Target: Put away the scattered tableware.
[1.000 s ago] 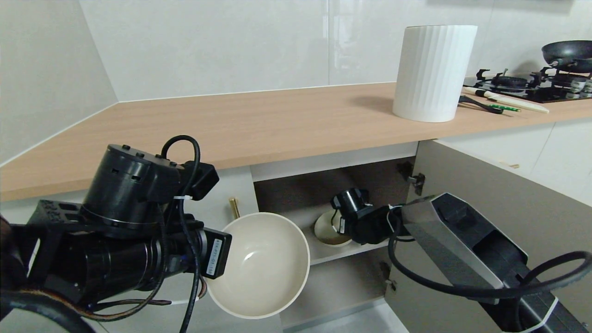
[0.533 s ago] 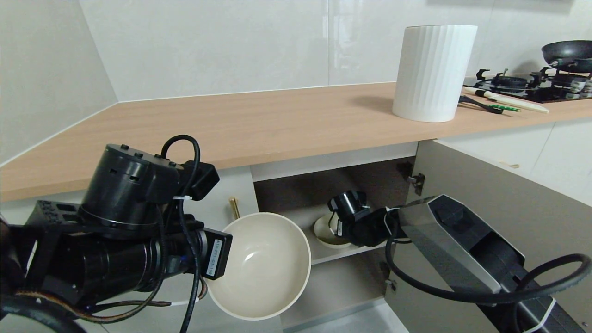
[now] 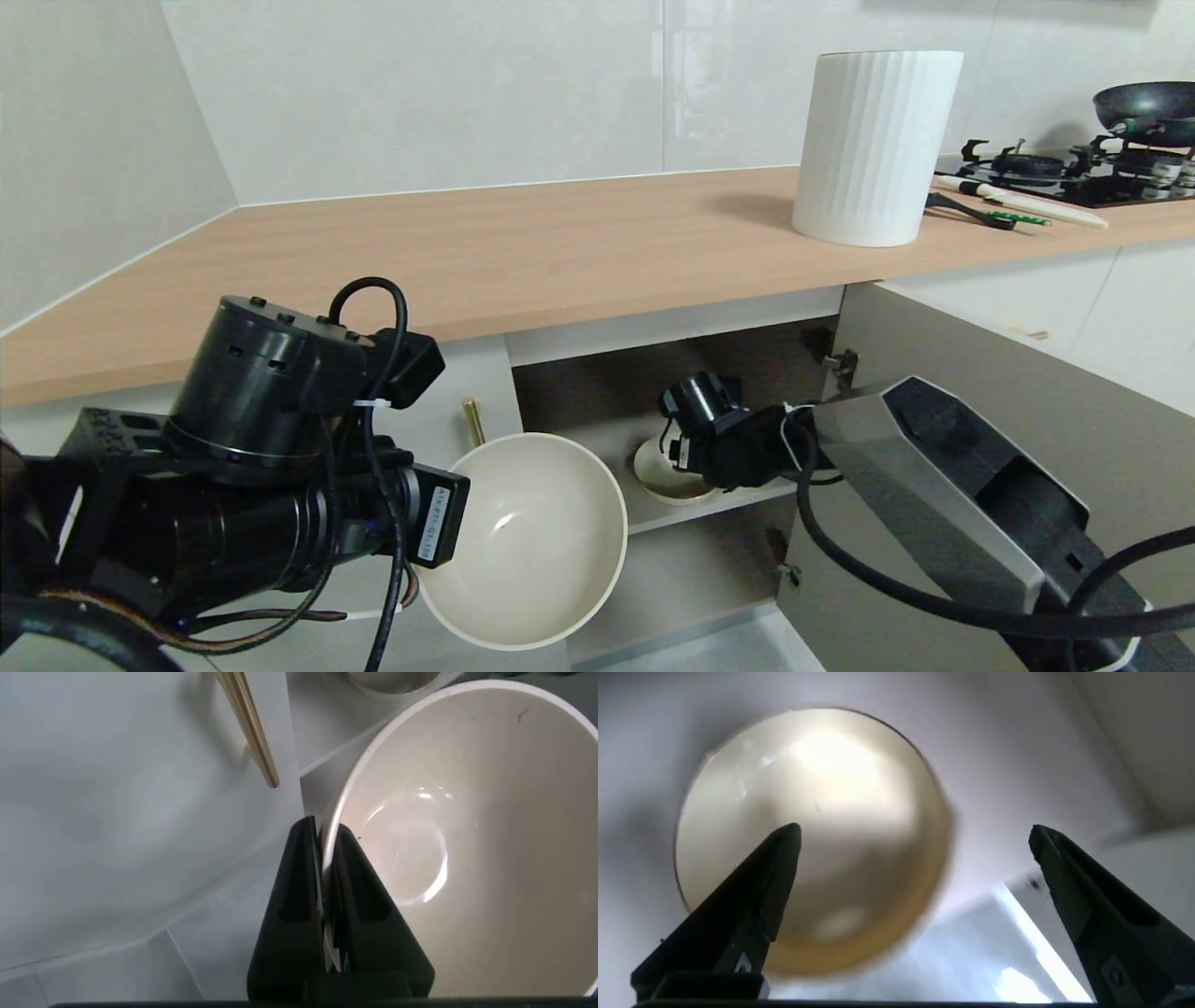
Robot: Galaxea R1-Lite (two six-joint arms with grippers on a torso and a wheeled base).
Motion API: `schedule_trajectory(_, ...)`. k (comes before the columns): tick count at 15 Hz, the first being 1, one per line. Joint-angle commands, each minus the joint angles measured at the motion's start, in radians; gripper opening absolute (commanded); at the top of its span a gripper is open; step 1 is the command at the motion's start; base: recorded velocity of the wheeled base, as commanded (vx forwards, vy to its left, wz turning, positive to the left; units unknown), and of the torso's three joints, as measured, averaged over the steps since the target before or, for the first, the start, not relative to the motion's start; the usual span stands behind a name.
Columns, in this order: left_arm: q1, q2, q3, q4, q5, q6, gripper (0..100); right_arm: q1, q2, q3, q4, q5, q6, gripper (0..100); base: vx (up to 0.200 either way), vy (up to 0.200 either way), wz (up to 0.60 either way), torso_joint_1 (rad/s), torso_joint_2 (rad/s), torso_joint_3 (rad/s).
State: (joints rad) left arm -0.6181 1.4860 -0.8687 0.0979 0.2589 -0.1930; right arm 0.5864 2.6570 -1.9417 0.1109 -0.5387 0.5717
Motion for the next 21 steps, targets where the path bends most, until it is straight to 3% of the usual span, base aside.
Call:
schedule_trajectory(1,-0.003,0.016,0.0,-0.001,0.0,0.0,0,0.02,-0.186,0.194,0.021,0.022,0.016,100,0.0,0.0,0.0,0.0,0.0,0.0)
schedule_trajectory(2,-0.012,0.03,0.0,0.0,0.0,0.009,0,0.05,-0.321,0.371,0.02,0.095,0.014,100,0.0,0.0,0.0,0.0,0.0,0.0)
schedule_trajectory(3,-0.022,0.042,0.005,0.0,0.002,0.023,0,0.066,-0.39,0.464,0.016,0.138,0.01,100,0.0,0.0,0.0,0.0,0.0,0.0)
schedule_trajectory(8,-0.061,0.139,0.053,0.0,0.034,0.092,0,0.086,-0.755,0.759,0.007,0.332,-0.052,100,0.0,0.0,0.0,0.0,0.0,0.0)
schedule_trajectory(11,-0.083,0.204,0.056,-0.023,0.042,0.101,0,0.099,-0.868,0.805,0.009,0.465,-0.061,100,0.0,0.0,0.0,0.0,0.0,0.0)
schedule_trajectory(13,-0.111,0.232,0.057,-0.076,0.043,0.096,0,0.158,-0.885,0.825,0.009,0.525,-0.061,100,0.0,0.0,0.0,0.0,0.0,0.0)
schedule_trajectory(15,-0.129,0.266,0.053,-0.155,0.043,0.096,0,0.22,-0.848,0.836,0.007,0.533,-0.061,100,0.0,0.0,0.0,0.0,0.0,0.0)
schedule_trajectory(21,-0.141,0.266,0.048,-0.207,0.045,0.079,0,0.248,-0.758,0.834,-0.026,0.53,-0.056,100,0.0,0.0,0.0,0.0,0.0,0.0)
